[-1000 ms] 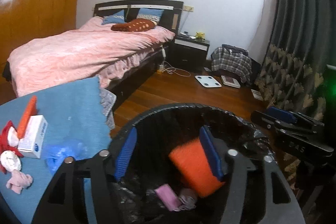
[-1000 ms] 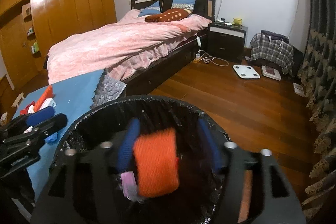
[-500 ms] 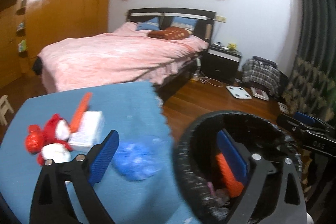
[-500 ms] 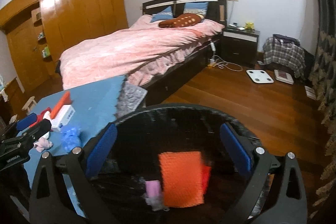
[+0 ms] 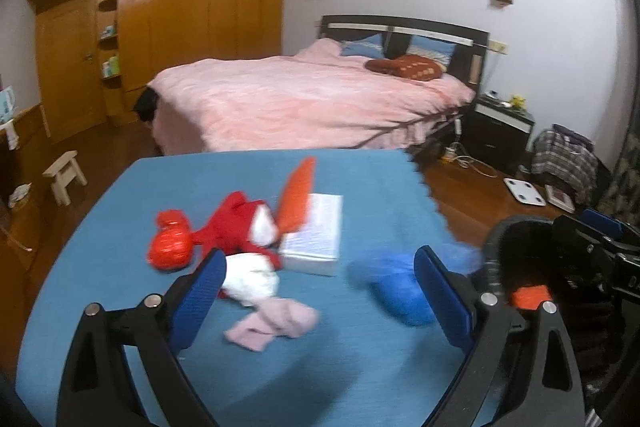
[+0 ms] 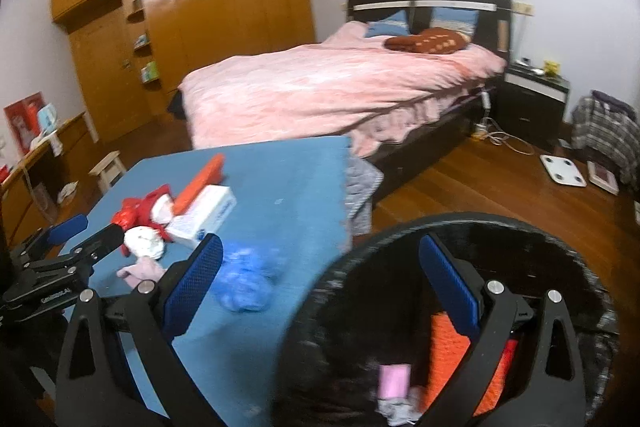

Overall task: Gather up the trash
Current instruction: 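Open both tools to drop the orange mesh and grey socks into the bin, then grasp the blue plastic bag on the table with the right tool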

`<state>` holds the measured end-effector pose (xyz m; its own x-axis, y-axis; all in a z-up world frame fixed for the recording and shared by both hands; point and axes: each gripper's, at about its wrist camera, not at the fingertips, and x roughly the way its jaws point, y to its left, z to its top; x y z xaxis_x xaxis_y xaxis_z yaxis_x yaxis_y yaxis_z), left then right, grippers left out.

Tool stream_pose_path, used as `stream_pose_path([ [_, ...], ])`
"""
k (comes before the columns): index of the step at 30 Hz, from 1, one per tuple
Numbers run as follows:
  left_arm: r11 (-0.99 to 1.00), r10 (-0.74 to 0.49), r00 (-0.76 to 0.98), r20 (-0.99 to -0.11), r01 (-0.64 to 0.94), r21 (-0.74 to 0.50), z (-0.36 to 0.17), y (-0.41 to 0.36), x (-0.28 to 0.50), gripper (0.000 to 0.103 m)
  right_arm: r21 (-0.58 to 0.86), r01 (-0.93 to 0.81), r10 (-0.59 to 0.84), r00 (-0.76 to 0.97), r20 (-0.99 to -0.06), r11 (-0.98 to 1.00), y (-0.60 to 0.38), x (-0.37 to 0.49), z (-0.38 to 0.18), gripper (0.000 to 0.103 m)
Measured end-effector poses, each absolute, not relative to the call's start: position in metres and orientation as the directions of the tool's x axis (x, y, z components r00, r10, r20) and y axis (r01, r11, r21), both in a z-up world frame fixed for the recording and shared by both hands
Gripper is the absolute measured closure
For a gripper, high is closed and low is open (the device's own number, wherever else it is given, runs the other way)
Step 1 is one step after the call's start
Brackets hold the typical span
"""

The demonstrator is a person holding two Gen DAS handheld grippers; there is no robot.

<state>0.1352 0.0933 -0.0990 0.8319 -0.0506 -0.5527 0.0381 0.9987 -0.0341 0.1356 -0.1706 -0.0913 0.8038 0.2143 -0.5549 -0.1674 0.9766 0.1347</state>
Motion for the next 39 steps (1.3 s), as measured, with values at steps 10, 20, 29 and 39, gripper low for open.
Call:
stream_pose_path([
  [10,0.998,0.039,0.814,-0.580,-0.058,-0.015,-0.119,0.142,0.140,0.010,0.127,-0.235,0.263,0.748,-0.610,0.964,-0.108,0.167,-0.124,0.007],
  [20,0.994,0.064,0.797,-0.601,-0.102,-0.028,-0.134,0.169,0.140,0.010,0.089,-0.258,0.251,0.707,-0.662,0.962,-0.075,0.185,-0.152,0.008],
  [29,0.994,0.056,0.786,-0.615,-0.099,-0.035,-0.144,0.173,0.141,0.010,0.081,-0.254,0.233,0.653,-0.721,0.964,-0.070,0.196,-0.177,0.019],
  [39,0.996,0.029,0.765,-0.644,-0.073,-0.042,-0.156,0.166,0.143,0.011,0.108,-0.282,0.265,0.609,-0.747,0.953,-0.068,0.198,-0.183,0.049],
])
